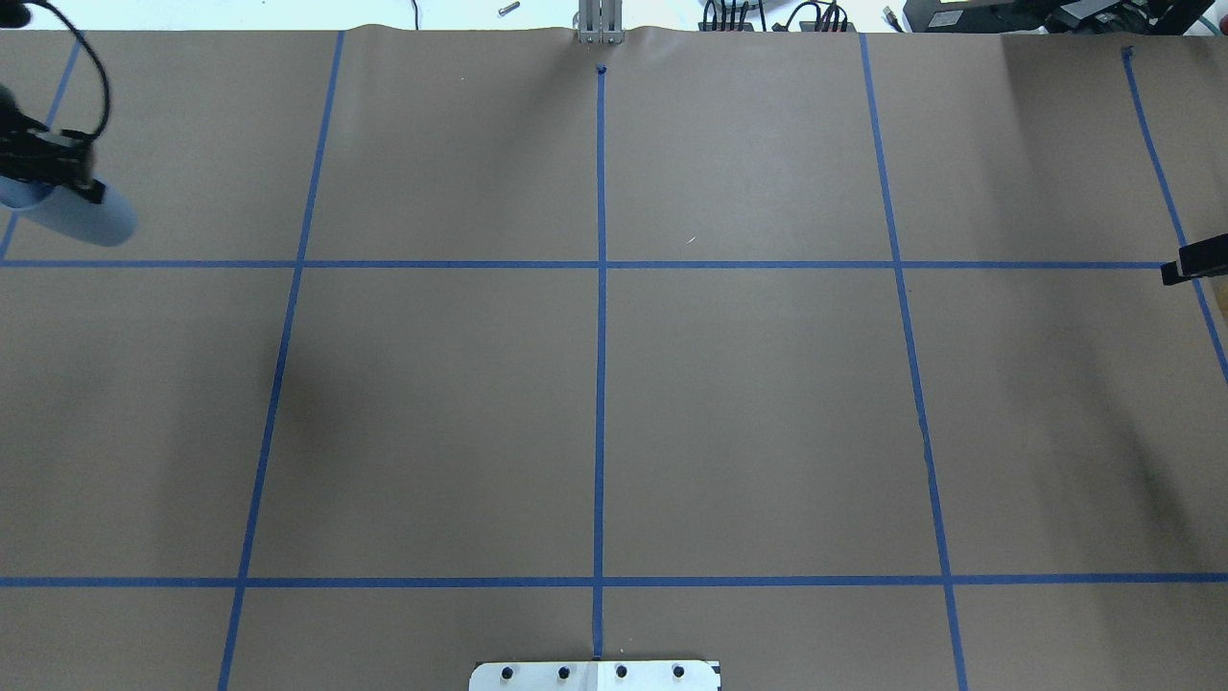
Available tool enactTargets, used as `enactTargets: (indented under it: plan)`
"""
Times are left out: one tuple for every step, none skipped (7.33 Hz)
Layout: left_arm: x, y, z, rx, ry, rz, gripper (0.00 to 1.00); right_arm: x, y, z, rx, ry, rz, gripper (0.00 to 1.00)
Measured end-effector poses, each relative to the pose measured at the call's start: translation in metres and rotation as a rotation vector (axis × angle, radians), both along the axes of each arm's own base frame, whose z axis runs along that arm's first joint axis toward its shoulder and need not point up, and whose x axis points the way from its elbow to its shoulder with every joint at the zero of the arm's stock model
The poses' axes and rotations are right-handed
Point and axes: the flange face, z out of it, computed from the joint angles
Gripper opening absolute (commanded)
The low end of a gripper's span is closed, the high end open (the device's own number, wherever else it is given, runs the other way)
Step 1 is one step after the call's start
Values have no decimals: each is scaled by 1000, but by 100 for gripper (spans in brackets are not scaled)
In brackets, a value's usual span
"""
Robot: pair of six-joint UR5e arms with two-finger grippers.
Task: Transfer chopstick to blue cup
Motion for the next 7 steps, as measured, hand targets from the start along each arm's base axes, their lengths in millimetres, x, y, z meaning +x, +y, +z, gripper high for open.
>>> enactTargets:
  plan:
    - [74, 10, -55, -42, 15, -26, 0, 0, 0, 0, 0, 0, 0, 100]
    - [144, 26, -107, -77, 18, -44, 0, 0, -1, 1, -2, 1, 0, 100]
    - [208, 40, -154, -104, 13, -65, 0, 0, -1, 3, -4, 2, 0, 100]
    - [268, 52, -192, -120, 3, -80, 0, -1, -2, 4, -6, 2, -1, 100]
    - [321, 63, -227, -128, -7, -92, 0, -1, -2, 5, -7, 3, -1, 100]
    - [365, 71, -258, -138, -15, -102, 0, -1, -2, 5, -8, 3, -1, 100]
    - [399, 85, -277, -132, -23, -104, 0, -1, -3, 6, -9, 3, -1, 100]
